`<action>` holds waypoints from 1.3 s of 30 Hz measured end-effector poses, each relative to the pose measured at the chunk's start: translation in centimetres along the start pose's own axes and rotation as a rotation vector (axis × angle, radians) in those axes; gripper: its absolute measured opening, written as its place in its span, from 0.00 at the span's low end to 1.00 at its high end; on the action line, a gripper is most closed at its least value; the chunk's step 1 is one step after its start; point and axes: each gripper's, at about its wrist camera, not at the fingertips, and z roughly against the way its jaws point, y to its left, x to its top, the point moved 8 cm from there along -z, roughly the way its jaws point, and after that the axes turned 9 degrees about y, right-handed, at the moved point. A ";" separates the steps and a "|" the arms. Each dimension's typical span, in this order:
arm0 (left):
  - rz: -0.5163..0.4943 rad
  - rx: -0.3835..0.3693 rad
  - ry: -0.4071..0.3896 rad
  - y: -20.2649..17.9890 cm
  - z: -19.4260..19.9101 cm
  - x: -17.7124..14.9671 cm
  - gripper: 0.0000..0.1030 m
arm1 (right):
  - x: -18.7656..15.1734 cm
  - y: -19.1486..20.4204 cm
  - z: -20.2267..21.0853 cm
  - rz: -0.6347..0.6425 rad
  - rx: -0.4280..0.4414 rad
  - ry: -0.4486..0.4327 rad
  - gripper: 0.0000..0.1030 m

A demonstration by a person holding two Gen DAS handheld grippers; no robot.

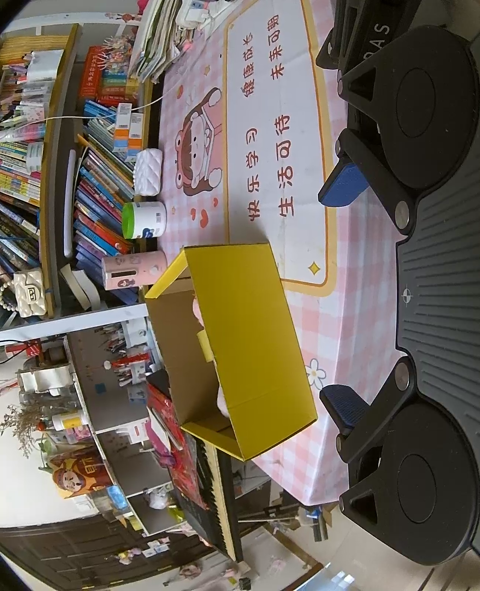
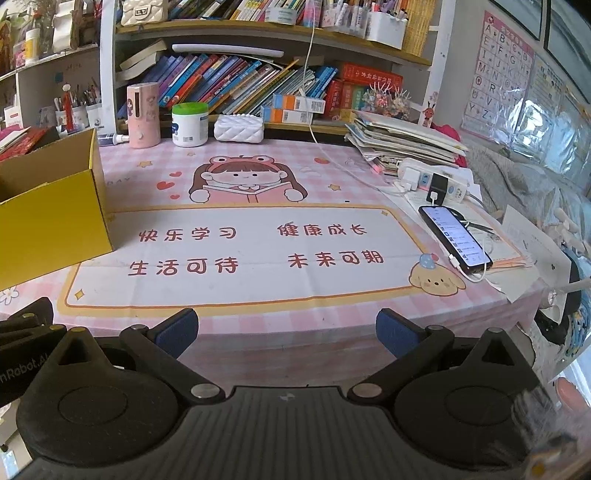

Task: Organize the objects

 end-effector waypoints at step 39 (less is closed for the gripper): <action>0.021 0.025 0.043 0.7 -1.3 -0.5 1.00 | -0.1 0.9 -0.9 0.023 0.027 0.023 1.00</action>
